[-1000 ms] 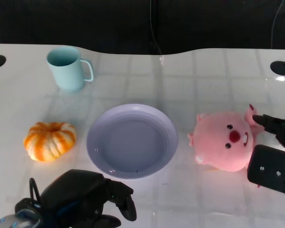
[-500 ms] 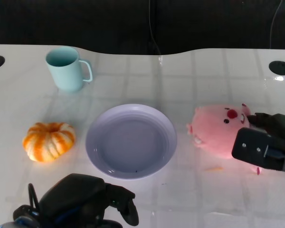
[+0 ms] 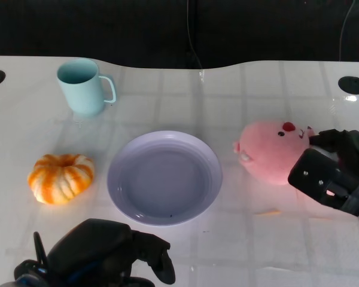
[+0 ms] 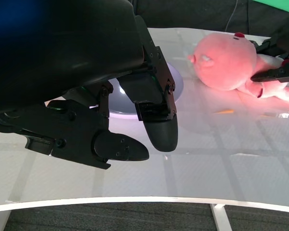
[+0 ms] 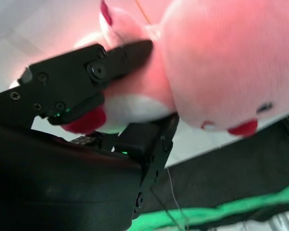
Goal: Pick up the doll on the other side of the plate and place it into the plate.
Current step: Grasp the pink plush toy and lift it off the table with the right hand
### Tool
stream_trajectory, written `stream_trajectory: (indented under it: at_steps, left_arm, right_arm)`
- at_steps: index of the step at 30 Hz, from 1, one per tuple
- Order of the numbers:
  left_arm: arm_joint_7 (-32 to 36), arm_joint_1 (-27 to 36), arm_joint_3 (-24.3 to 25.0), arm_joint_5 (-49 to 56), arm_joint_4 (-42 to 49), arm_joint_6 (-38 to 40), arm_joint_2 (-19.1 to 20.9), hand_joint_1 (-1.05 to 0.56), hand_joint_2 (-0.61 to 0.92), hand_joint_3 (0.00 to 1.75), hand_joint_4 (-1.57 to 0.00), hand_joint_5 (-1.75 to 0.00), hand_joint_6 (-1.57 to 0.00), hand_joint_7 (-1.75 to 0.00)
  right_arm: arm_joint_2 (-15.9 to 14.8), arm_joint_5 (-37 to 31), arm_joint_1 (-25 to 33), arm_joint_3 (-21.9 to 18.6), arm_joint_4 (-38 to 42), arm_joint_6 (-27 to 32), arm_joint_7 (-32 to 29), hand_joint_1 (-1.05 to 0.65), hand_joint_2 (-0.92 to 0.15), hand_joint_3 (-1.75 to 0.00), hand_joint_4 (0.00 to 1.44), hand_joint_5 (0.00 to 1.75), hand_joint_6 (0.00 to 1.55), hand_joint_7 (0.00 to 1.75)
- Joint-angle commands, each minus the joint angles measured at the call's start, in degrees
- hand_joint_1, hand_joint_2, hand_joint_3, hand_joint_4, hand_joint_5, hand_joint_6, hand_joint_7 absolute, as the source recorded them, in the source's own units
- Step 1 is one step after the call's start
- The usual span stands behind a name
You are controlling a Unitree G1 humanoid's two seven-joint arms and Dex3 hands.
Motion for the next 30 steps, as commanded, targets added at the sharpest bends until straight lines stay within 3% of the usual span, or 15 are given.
stream_trajectory:
  at_steps: [1, 2, 3, 7, 14, 19, 22, 25, 30]
  left_arm:
    - [0.01, 0.63, -0.04, 0.54, -0.37, -0.19, 0.73, -0.22, 0.92, 0.21, -0.75, -1.31, -0.89, -0.67]
    - [0.02, 0.65, -0.09, 0.5, -0.28, -0.19, 0.7, -0.22, 0.92, 0.2, -0.75, -1.31, -0.89, -0.67]
    - [0.06, 0.63, -0.12, 0.4, -0.09, -0.26, 0.68, -0.22, 0.92, 0.2, -0.75, -1.31, -0.89, -0.67]
    - [0.15, 0.5, -0.18, 0.34, 0.35, -0.28, 0.66, -0.21, 0.92, 0.19, -0.75, -1.27, -0.89, -0.66]
    - [0.92, 0.53, -0.13, 0.53, 1.6, -1.1, 0.77, -0.21, 0.92, 0.2, -0.76, -1.28, -0.9, -0.66]
    - [1.16, 0.87, 0.51, -0.04, 1.84, -1.85, 1.02, -0.2, 0.92, 0.18, -0.75, -1.3, -0.9, -0.66]
    - [1.23, 0.75, 0.61, -0.02, 2.19, -2.21, 1.12, -0.2, 0.92, 0.19, -0.75, -1.28, -0.9, -0.65]
    - [1.35, 0.58, 0.56, 0.35, 2.56, -2.42, 1.04, -0.21, 0.92, 0.19, -0.76, -1.26, -0.9, -0.64]
    - [1.84, 0.46, 0.31, 1.21, 2.93, -3.14, 0.95, -0.21, 0.92, 0.18, -0.77, -1.26, -0.9, -0.64]
  right_arm:
    - [-0.47, -0.06, -0.76, 0.37, 2.23, -0.69, -1.49, -0.14, -0.57, -0.95, 0.87, 1.72, 0.85, 1.4]
    - [-0.63, -0.15, -0.97, 0.59, 2.6, -0.98, -1.78, -0.14, -0.56, -0.96, 0.86, 1.74, 0.76, 1.6]
    - [-0.86, -0.12, -1.15, 0.7, 2.46, -1.01, -1.67, -0.14, -0.56, -0.97, 0.86, 1.74, 0.73, 1.67]
    - [-1.6, 0.1, -1.9, 0.46, 0.94, -0.79, -1.17, -0.18, -0.58, -0.97, 0.83, 1.75, 0.67, 1.73]
    - [-1.68, 2.14, -2.44, -1.79, -5.95, 0.07, 0.35, -0.17, -0.34, -1.36, 0.87, 1.75, 0.75, 1.75]
    - [0.17, 5.64, -1.46, -4.17, -11.99, -0.04, 1.68, -0.12, -0.3, -1.43, 0.91, 1.75, 0.77, 1.75]
    - [1.78, 7.96, -1.54, -4.89, -14.16, -1.98, 2.31, -0.12, -0.34, -1.33, 0.92, 1.75, 0.79, 1.75]
    - [3.33, 9.72, -2.08, -4.84, -15.33, -4.88, 2.97, -0.12, -0.32, -1.39, 0.93, 1.75, 0.79, 1.75]
    - [7.03, 10.42, -4.49, -3.81, -16.63, -3.96, 4.89, -0.14, -0.28, -1.44, 0.93, 1.75, 0.79, 1.75]
